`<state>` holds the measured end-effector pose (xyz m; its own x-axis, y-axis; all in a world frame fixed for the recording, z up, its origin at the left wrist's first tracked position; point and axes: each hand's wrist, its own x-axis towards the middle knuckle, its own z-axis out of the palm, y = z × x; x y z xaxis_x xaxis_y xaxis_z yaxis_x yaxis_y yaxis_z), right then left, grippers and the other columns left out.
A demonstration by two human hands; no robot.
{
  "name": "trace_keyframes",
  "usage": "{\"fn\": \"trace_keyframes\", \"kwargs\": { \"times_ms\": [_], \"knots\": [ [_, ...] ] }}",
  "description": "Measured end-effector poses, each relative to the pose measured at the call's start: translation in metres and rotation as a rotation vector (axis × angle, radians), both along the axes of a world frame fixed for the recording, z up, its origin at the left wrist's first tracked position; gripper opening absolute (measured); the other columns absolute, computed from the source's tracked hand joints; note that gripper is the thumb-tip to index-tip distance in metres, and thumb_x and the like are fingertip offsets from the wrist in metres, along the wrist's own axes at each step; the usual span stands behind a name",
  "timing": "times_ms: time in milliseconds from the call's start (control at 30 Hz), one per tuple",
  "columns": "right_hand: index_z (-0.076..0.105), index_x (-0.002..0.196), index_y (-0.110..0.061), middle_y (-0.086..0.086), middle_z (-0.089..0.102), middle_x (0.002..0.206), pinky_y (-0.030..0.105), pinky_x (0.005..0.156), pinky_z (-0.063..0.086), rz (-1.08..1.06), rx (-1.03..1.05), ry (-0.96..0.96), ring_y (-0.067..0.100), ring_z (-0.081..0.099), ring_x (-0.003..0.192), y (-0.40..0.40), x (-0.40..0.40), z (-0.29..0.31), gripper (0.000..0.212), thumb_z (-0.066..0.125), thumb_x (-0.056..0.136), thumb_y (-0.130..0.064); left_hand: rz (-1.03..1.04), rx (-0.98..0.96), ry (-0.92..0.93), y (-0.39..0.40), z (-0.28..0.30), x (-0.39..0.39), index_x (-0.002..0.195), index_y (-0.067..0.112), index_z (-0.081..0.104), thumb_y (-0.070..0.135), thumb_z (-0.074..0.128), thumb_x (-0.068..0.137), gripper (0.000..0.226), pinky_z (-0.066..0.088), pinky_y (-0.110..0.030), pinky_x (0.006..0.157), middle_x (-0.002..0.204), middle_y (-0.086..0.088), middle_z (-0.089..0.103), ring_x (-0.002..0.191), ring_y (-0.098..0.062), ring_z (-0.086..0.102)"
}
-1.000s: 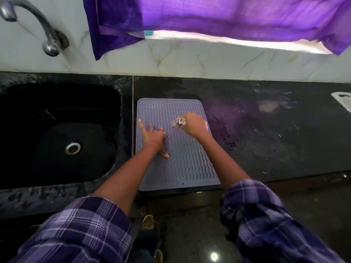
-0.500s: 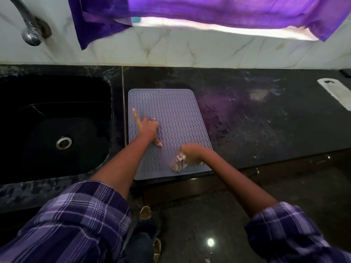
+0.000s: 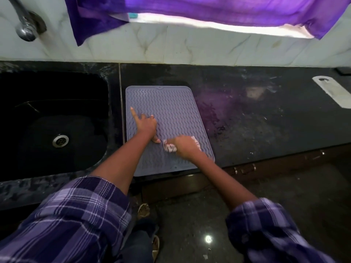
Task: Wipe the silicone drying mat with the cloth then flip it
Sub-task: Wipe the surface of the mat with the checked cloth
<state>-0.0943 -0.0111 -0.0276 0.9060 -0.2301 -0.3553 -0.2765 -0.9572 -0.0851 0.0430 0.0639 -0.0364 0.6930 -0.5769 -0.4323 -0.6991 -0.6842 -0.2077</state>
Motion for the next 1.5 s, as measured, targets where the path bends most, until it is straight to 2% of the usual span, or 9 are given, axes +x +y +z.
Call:
{"fn": "trace_keyframes", "kwargs": {
  "times_ms": [233, 367, 533, 667, 733, 867, 1200, 1333, 1500],
  "knots": [
    [0.059, 0.118, 0.000, 0.019, 0.062, 0.115, 0.037, 0.091, 0.046, 0.078, 0.130, 0.368, 0.032, 0.058, 0.108, -0.013, -0.020, 0.018, 0.031, 0.052, 0.088, 0.001, -0.009, -0.005, 0.019, 0.001, 0.002, -0.001, 0.148, 0.019, 0.032, 0.069, 0.066, 0.069, 0.099, -0.006, -0.074, 0.107, 0.159, 0.000, 0.023, 0.148, -0.031, 0.017],
    [0.060, 0.098, -0.004, 0.017, 0.056, 0.096, 0.034, 0.073, 0.042, 0.004, 0.132, 0.202, 0.026, 0.055, 0.091, -0.024, 0.004, 0.048, 0.015, 0.050, 0.088, 0.001, -0.010, -0.018, 0.021, 0.001, 0.004, -0.001, 0.146, 0.020, 0.036, 0.070, 0.067, 0.067, 0.098, -0.007, -0.074, 0.106, 0.157, 0.001, 0.027, 0.146, -0.029, 0.021],
    [0.053, 0.132, -0.010, 0.012, 0.060, 0.128, 0.038, 0.098, 0.046, 0.042, -0.071, 0.271, 0.029, 0.056, 0.119, -0.021, -0.001, 0.030, 0.047, 0.061, 0.086, -0.006, -0.038, 0.066, -0.029, -0.008, 0.006, 0.002, 0.137, 0.019, 0.047, 0.075, 0.069, 0.059, 0.098, -0.008, -0.075, 0.104, 0.146, -0.002, 0.045, 0.142, -0.028, 0.033],
    [0.056, 0.120, 0.004, 0.022, 0.058, 0.122, 0.037, 0.086, 0.047, 0.021, 0.130, 0.401, 0.030, 0.056, 0.107, -0.035, -0.012, 0.034, 0.037, 0.048, 0.085, 0.008, -0.069, 0.125, -0.061, -0.021, 0.011, 0.009, 0.135, 0.018, 0.047, 0.072, 0.071, 0.059, 0.096, -0.008, -0.075, 0.104, 0.141, -0.005, 0.051, 0.141, -0.029, 0.034],
    [0.061, 0.100, 0.007, 0.025, 0.061, 0.106, 0.034, 0.073, 0.045, -0.115, 0.263, 0.282, 0.027, 0.055, 0.092, -0.056, -0.008, 0.046, 0.024, 0.045, 0.082, 0.012, -0.077, 0.118, -0.057, -0.032, 0.016, 0.016, 0.140, 0.018, 0.043, 0.068, 0.072, 0.063, 0.096, -0.007, -0.074, 0.105, 0.144, -0.005, 0.049, 0.143, -0.029, 0.033],
    [0.065, 0.109, 0.008, 0.027, 0.067, 0.110, 0.046, 0.088, 0.055, -0.277, 0.343, -0.025, 0.037, 0.064, 0.102, -0.100, 0.029, 0.067, 0.034, 0.043, 0.083, 0.008, -0.078, 0.015, -0.058, -0.050, 0.020, 0.040, 0.135, 0.019, 0.049, 0.059, 0.072, 0.072, 0.077, -0.002, -0.068, 0.111, 0.135, -0.002, 0.057, 0.134, -0.024, 0.046],
    [0.060, 0.122, -0.023, 0.008, 0.065, 0.123, 0.039, 0.096, 0.043, -0.104, -0.086, -0.189, 0.030, 0.059, 0.115, -0.155, 0.156, 0.041, 0.038, 0.051, 0.088, -0.011, -0.002, -0.284, 0.117, -0.082, 0.001, 0.113, 0.134, 0.022, 0.048, 0.057, 0.076, 0.067, 0.081, 0.005, -0.066, 0.114, 0.147, -0.002, 0.043, 0.144, -0.027, 0.025],
    [0.052, 0.132, -0.025, 0.005, 0.057, 0.132, 0.041, 0.096, 0.038, -0.003, -0.202, -0.136, 0.027, 0.052, 0.123, -0.157, 0.199, 0.009, 0.043, 0.052, 0.090, -0.014, -0.072, -0.198, 0.122, -0.097, -0.003, 0.121, 0.147, 0.020, 0.034, 0.062, 0.075, 0.064, 0.101, -0.005, -0.070, 0.111, 0.158, -0.003, 0.027, 0.150, -0.027, 0.008],
    [0.055, 0.126, -0.019, 0.010, 0.058, 0.126, 0.042, 0.094, 0.042, -0.064, -0.126, -0.087, 0.031, 0.053, 0.119, -0.167, 0.215, -0.011, 0.039, 0.058, 0.087, -0.017, -0.044, -0.054, 0.076, -0.110, -0.001, 0.122, 0.134, 0.021, 0.049, 0.067, 0.076, 0.058, 0.092, -0.008, -0.073, 0.108, 0.145, -0.004, 0.047, 0.147, -0.028, 0.020]
  ]
}}
